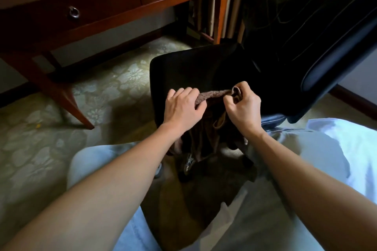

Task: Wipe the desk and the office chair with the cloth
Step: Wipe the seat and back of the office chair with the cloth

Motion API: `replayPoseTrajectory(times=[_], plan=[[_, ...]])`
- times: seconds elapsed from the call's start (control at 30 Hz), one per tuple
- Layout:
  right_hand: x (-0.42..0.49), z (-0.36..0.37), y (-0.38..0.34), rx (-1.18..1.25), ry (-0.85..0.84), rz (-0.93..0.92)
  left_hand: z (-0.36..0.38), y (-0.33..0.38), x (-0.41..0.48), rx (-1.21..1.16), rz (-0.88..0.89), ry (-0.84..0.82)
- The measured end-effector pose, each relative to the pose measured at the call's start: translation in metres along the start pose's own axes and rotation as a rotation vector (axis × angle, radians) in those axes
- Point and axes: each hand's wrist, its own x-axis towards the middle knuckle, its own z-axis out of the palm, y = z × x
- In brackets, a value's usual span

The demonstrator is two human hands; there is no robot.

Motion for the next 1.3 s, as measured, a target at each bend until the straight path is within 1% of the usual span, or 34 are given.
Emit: replayPoseTrajectory(times=[0.03, 0.07, 0.1, 0.17, 0.2, 0.23, 0.27, 0.33, 0.43, 0.57, 0.67, 0.83, 0.9, 1.0, 1.07, 1.13, 1.2, 1.27, 1.3], plan=[[0.005, 0.000, 0.003, -0.010, 0.022, -0.004, 0.003, 0.002, 0.006, 0.017, -0.001, 0.023], [0.008, 0.003, 0.010, -0.040, 0.006, 0.003, 0.007, 0.004, 0.009, 0.034, -0.002, 0.015], [0.007, 0.006, 0.018, -0.076, -0.057, 0.018, 0.011, 0.004, 0.010, 0.043, -0.002, -0.019], [-0.003, 0.017, 0.038, -0.179, -0.287, 0.057, 0.022, 0.001, 0.004, 0.030, -0.013, -0.134], [-0.009, 0.022, 0.048, -0.269, -0.399, 0.062, 0.029, -0.001, -0.002, 0.010, -0.020, -0.200], [-0.016, 0.025, 0.054, -0.366, -0.486, 0.063, 0.035, -0.003, -0.008, -0.009, -0.024, -0.263], [-0.022, 0.028, 0.057, -0.447, -0.536, 0.059, 0.041, -0.005, -0.015, -0.023, -0.025, -0.321], [-0.026, 0.031, 0.058, -0.524, -0.586, 0.053, 0.052, -0.006, -0.025, -0.053, -0.046, -0.419], [-0.030, 0.034, 0.058, -0.598, -0.631, 0.000, 0.058, -0.008, -0.036, -0.090, -0.111, -0.509], [-0.028, 0.039, 0.059, -0.649, -0.620, 0.000, 0.061, -0.007, -0.038, -0.044, -0.104, -0.550], [-0.023, 0.041, 0.056, -0.628, -0.620, 0.015, 0.061, -0.006, -0.030, -0.008, -0.090, -0.519], [-0.022, 0.037, 0.057, -0.536, -0.514, 0.002, 0.063, 0.003, -0.014, 0.014, -0.081, -0.503], [-0.021, 0.033, 0.059, -0.442, -0.419, 0.022, 0.063, 0.009, -0.005, 0.013, -0.039, -0.469], [-0.016, 0.024, 0.063, -0.293, -0.181, 0.058, 0.064, 0.027, 0.018, 0.005, 0.043, -0.354], [-0.004, 0.018, 0.069, -0.294, -0.004, 0.092, 0.068, 0.045, 0.039, -0.020, 0.092, -0.280], [0.009, 0.013, 0.075, -0.346, 0.108, 0.166, 0.073, 0.062, 0.059, -0.062, 0.122, -0.247], [0.016, 0.008, 0.088, -0.405, 0.112, 0.301, 0.082, 0.078, 0.076, -0.099, 0.155, -0.281], [0.015, 0.005, 0.103, -0.447, 0.008, 0.467, 0.096, 0.087, 0.081, -0.105, 0.190, -0.381], [0.013, 0.004, 0.107, -0.458, -0.053, 0.508, 0.102, 0.088, 0.079, -0.107, 0.194, -0.430]])
